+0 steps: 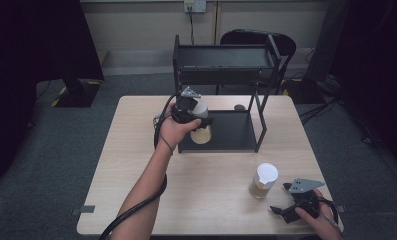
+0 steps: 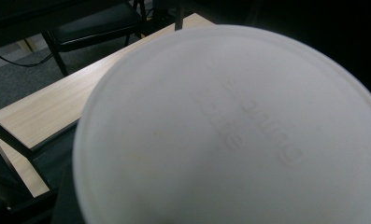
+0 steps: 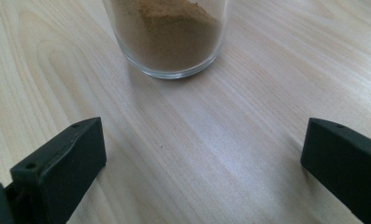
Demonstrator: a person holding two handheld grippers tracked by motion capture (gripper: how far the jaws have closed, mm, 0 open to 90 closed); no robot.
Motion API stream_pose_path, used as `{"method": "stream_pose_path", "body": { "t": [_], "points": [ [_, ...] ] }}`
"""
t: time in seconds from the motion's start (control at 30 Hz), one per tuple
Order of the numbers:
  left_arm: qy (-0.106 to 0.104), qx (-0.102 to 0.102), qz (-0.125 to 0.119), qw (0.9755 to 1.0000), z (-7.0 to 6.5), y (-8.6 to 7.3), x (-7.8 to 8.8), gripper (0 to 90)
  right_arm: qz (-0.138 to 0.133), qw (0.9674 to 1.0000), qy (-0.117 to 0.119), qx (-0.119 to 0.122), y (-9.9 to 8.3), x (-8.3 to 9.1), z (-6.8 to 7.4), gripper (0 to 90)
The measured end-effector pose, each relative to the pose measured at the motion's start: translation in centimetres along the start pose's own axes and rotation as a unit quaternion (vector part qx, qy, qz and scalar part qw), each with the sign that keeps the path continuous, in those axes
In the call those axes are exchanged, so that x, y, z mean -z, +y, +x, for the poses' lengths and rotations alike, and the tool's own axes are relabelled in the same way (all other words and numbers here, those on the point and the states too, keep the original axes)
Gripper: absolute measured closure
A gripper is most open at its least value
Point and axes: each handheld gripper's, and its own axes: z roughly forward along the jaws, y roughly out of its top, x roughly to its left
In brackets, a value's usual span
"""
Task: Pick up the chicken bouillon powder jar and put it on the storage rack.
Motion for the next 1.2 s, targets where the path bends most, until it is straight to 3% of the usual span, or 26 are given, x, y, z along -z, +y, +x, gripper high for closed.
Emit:
{"method": "stream_pose_path", "body": {
  "t": [1.2],
  "points": [
    [0.014, -0.020, 0.006, 0.9997, -0.6, 8.0, 4.0, 35.6, 0.000, 1.0000, 0.000, 0.000, 0.0, 0.0, 0.0, 0.0]
  ]
}}
